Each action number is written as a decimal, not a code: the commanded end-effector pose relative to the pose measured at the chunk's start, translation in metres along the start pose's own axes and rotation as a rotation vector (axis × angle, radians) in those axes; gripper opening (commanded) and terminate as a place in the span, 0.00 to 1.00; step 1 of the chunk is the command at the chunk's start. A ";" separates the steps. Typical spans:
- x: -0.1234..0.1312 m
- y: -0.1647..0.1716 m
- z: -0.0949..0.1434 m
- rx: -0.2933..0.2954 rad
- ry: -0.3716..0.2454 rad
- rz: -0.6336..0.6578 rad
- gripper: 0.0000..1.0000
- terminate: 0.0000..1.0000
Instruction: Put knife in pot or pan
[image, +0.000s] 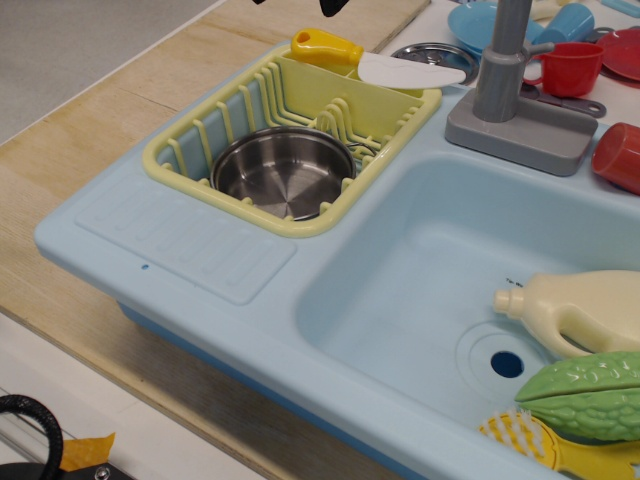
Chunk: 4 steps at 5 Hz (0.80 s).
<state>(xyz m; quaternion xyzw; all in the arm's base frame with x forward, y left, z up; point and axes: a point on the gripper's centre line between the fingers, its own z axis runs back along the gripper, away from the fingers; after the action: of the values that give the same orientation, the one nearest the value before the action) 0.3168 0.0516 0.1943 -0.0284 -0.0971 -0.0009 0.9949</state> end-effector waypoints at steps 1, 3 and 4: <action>0.000 0.000 0.000 0.000 0.000 0.000 1.00 0.00; 0.013 0.012 -0.002 0.039 0.047 -0.347 1.00 0.00; 0.023 0.017 -0.008 0.069 0.015 -0.543 1.00 0.00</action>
<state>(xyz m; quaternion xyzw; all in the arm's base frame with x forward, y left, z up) 0.3456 0.0673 0.1743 0.0312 -0.0919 -0.3171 0.9434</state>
